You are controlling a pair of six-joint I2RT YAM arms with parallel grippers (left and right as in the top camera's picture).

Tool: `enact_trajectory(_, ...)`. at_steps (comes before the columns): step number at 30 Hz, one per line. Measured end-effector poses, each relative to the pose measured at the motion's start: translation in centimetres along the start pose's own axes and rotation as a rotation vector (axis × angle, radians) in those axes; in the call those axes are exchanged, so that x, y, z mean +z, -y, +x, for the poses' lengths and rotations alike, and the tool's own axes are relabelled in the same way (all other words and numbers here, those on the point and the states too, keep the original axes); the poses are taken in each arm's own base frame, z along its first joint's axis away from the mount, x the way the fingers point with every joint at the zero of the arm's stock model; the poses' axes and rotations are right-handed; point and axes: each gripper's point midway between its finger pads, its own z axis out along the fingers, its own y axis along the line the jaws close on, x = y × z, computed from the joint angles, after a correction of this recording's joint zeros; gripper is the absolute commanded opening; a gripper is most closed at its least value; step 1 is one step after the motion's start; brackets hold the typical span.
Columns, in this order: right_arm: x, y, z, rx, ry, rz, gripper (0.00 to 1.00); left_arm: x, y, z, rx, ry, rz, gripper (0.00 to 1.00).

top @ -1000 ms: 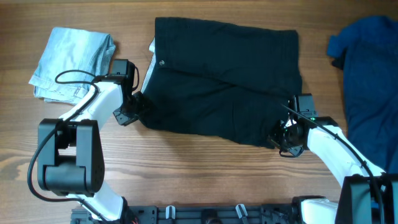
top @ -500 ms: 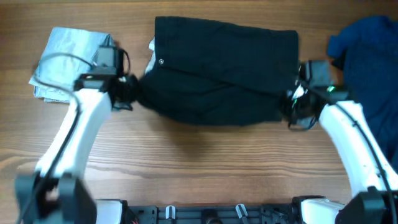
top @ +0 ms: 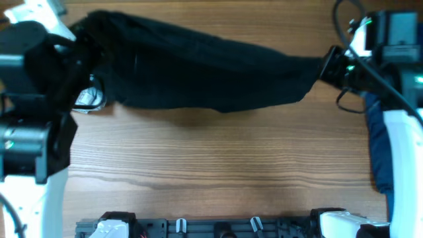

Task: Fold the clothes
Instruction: 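Lift the black trousers high with both grippers and swing them upward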

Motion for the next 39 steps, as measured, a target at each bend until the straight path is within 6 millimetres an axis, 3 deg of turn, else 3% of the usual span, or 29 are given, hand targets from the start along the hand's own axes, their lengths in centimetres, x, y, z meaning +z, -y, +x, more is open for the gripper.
enact_trajectory(1,-1.3,-0.5,-0.8,-0.008,0.036,-0.013,0.04,-1.1,1.5,-1.6,0.005,0.040,0.049,0.04)
enact_trajectory(4,-4.2,-1.3,-1.9,-0.025,0.101,-0.035,0.04,-2.5,3.4,-3.2,0.013,0.077,0.116,0.04)
enact_trajectory(13,-13.0,-3.1,-3.5,-0.076,0.289,-0.101,0.04,-6.2,8.0,-5.3,0.043,0.103,0.303,0.04)
enact_trajectory(19,-17.2,-3.3,-3.3,-0.094,0.377,-0.119,0.04,-9.2,10.5,-6.0,0.061,0.116,0.412,0.04)
enact_trajectory(26,-21.6,-3.5,-2.7,-0.108,0.479,-0.159,0.04,-14.7,12.7,-7.1,0.077,0.177,0.523,0.04)
enact_trajectory(35,-27.6,-3.2,-0.7,-0.121,0.637,-0.216,0.04,-21.4,14.2,-8.0,0.084,0.276,0.609,0.04)
enact_trajectory(39,-30.7,-2.9,0.9,-0.128,0.717,-0.250,0.04,-22.9,14.3,-8.0,0.091,0.295,0.626,0.04)
